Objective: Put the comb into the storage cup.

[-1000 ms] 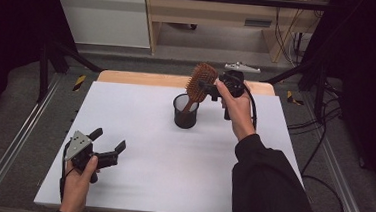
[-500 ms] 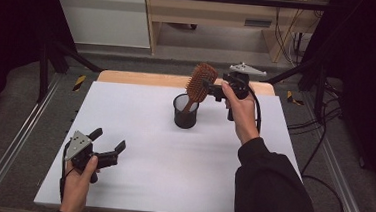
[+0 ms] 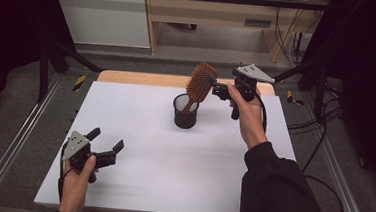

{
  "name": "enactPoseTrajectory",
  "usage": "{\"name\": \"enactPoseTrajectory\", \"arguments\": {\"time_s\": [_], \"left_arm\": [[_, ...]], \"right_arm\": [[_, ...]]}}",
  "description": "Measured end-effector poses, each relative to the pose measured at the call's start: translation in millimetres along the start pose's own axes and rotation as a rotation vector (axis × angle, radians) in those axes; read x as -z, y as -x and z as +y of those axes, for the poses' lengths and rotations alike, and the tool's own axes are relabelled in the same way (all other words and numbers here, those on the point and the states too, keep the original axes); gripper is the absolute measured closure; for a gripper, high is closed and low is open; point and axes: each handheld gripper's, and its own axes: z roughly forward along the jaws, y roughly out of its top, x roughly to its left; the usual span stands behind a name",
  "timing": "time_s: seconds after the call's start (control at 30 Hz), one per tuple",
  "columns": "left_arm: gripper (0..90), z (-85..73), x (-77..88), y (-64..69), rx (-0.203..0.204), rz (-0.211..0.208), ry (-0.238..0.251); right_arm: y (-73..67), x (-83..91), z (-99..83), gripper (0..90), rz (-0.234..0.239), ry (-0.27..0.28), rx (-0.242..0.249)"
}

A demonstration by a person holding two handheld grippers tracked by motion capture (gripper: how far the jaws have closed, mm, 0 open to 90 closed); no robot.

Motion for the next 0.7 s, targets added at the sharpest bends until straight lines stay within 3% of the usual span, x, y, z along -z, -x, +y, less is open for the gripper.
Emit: {"name": "enactPoseTrajectory", "arguments": {"time_s": [0.33, 0.57, 0.7], "left_arm": [[1.8, 3.0, 9.5, -12.2, 0.024, 0.040, 0.033], [1.5, 4.9, 17.7, -17.7, -0.027, 0.071, 0.045], [1.4, 3.8, 19.9, -21.7, -0.019, 0.083, 0.039]], "right_arm": [[3.4, 13.8, -0.1, 3.1, -0.009, 0.002, 0.012], [5.8, 25.9, -1.6, 2.7, -0.001, 0.008, -0.008], [8.5, 30.8, -2.1, 2.7, 0.000, 0.012, -0.018]]}}
